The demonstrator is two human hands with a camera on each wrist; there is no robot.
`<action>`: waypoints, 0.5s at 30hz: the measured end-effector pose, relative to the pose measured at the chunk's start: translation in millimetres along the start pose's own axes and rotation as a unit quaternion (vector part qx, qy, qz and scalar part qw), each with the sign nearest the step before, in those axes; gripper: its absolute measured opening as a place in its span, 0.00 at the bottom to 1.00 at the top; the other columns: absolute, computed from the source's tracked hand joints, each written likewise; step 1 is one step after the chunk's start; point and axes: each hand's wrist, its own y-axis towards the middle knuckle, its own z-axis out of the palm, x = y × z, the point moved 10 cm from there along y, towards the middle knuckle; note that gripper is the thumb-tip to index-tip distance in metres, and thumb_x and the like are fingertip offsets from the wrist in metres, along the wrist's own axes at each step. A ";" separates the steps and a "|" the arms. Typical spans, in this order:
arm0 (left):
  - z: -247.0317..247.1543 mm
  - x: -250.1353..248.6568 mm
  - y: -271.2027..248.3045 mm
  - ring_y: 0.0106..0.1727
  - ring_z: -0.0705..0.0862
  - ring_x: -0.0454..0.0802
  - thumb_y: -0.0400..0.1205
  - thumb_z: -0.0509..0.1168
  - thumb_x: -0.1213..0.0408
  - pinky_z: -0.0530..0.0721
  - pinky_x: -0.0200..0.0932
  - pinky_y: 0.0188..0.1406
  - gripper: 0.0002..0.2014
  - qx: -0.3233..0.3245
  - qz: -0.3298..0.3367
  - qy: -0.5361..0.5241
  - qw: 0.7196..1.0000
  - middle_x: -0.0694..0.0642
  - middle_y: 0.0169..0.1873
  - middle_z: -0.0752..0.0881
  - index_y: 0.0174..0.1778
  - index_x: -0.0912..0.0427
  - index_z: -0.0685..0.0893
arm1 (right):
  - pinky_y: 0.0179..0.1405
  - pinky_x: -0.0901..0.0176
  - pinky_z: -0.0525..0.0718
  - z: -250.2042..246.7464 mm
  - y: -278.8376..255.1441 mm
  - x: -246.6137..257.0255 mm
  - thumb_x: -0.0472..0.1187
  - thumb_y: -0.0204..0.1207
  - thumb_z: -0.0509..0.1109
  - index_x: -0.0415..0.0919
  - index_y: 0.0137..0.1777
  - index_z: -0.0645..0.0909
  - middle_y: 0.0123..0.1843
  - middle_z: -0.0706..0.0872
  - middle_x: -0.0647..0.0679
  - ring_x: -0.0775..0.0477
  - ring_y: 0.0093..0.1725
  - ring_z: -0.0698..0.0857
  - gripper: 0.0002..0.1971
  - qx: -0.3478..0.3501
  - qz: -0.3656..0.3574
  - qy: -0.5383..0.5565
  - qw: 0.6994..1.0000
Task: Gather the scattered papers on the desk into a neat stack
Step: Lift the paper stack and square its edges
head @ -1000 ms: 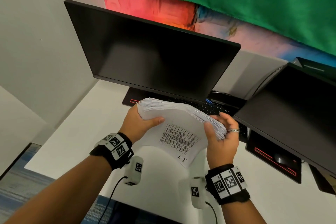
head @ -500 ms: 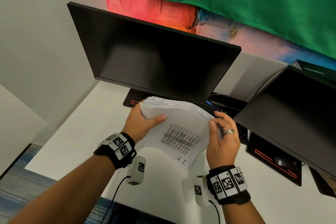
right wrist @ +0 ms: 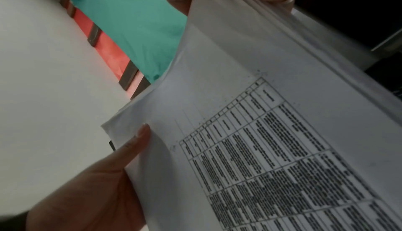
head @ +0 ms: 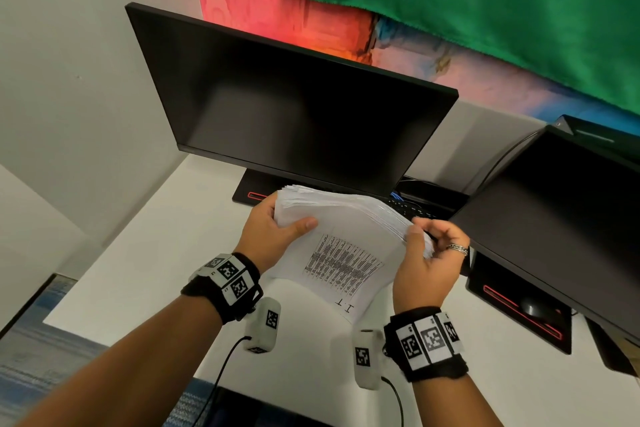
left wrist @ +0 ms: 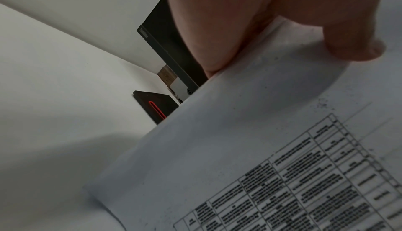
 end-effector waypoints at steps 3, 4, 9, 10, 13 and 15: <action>-0.5 1.5 0.5 0.43 0.90 0.34 0.71 0.80 0.71 0.87 0.32 0.37 0.22 -0.004 -0.004 -0.005 1.000 0.41 0.42 0.91 0.55 0.47 0.80 | 0.55 0.64 0.87 5.6 -2.1 -6.7 0.32 0.77 0.72 0.58 0.55 0.74 0.55 0.88 0.46 0.50 0.56 0.87 0.18 0.023 0.010 -0.016 1.000; -0.5 2.8 0.7 0.44 0.90 0.34 0.71 0.80 0.71 0.87 0.33 0.38 0.23 -0.002 -0.010 -0.006 1.000 0.43 0.43 0.90 0.56 0.47 0.80 | 0.61 0.57 0.86 5.7 -2.2 -8.1 0.32 0.77 0.73 0.58 0.56 0.74 0.56 0.88 0.46 0.48 0.58 0.87 0.19 0.024 0.012 -0.019 0.999; -7.1 4.0 2.3 0.45 0.91 0.38 0.74 0.78 0.64 0.87 0.33 0.38 0.15 -0.016 -0.012 0.032 0.999 0.41 0.43 0.92 0.53 0.44 0.86 | 0.55 0.60 0.88 7.1 -4.6 -27.3 0.30 0.67 0.82 0.48 0.70 0.68 0.58 0.86 0.50 0.58 0.55 0.88 0.36 0.114 0.064 0.017 0.991; -10.5 6.1 3.3 0.45 0.91 0.41 0.74 0.78 0.64 0.89 0.35 0.39 0.14 -0.024 -0.021 0.028 0.999 0.44 0.43 0.93 0.52 0.45 0.87 | 0.50 0.63 0.89 7.0 -5.3 -35.2 0.30 0.65 0.83 0.47 0.69 0.71 0.56 0.86 0.53 0.62 0.51 0.89 0.35 0.127 0.096 0.011 0.987; -12.9 1.4 7.7 0.44 0.92 0.45 0.74 0.78 0.65 0.92 0.50 0.46 0.11 -0.020 -0.032 0.041 0.998 0.45 0.43 0.94 0.49 0.46 0.90 | 0.48 0.60 0.91 13.4 3.4 -42.3 0.31 0.65 0.83 0.50 0.51 0.85 0.44 0.92 0.57 0.64 0.43 0.90 0.19 0.160 0.130 -0.019 0.978; -12.5 -16.8 5.3 0.42 0.91 0.38 0.77 0.76 0.66 0.92 0.43 0.42 0.11 -0.022 -0.002 0.059 0.998 0.38 0.40 0.93 0.48 0.44 0.88 | 0.42 0.67 0.88 16.3 11.6 -28.2 0.31 0.65 0.82 0.53 0.45 0.85 0.41 0.92 0.65 0.65 0.43 0.90 0.17 0.173 0.099 -0.023 0.980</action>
